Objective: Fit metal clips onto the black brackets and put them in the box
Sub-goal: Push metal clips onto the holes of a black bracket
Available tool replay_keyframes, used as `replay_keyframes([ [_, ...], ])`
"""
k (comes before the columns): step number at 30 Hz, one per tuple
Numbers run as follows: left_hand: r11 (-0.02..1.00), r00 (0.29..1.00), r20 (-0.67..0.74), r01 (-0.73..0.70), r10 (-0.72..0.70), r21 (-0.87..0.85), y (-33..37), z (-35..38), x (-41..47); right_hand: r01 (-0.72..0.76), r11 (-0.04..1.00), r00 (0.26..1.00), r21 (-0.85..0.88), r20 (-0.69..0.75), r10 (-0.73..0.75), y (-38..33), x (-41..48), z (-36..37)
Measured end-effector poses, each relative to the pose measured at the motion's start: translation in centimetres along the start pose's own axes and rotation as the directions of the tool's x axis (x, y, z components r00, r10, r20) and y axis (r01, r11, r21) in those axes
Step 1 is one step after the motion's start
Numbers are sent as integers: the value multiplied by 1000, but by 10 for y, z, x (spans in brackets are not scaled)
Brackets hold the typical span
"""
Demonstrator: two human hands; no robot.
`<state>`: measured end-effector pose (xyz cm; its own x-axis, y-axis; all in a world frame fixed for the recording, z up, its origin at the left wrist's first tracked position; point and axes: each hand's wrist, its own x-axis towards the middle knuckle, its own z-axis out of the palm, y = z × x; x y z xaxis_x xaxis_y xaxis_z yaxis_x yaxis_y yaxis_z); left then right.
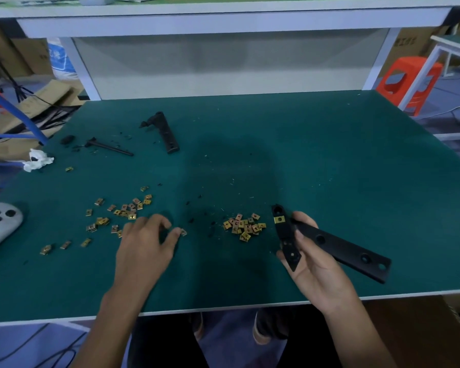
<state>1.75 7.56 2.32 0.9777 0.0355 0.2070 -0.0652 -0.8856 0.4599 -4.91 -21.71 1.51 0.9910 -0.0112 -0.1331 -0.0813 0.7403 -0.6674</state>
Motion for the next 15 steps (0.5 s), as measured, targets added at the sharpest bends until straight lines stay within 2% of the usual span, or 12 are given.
replay_keyframes([
  [3,995,992,-118,55,-44,88,-11,-1,3,2,1000,1000,-6,-4,-2,0,0,1],
  [5,990,993,-106,72,-59,118,-12,-1,3,-4,1000,1000,-5,-5,4,0,0,1],
  [7,993,996,-89,38,-28,108,-8,0,2,-9,1000,1000,0,-2,9,0,1,1],
  [11,997,986,-147,-72,76,34,20,7,1,-14,1000,1000,9,-9,15,-1,0,2],
  [15,989,990,-42,-136,138,56,40,20,2,-22,1000,999,11,-25,23,-1,-1,3],
])
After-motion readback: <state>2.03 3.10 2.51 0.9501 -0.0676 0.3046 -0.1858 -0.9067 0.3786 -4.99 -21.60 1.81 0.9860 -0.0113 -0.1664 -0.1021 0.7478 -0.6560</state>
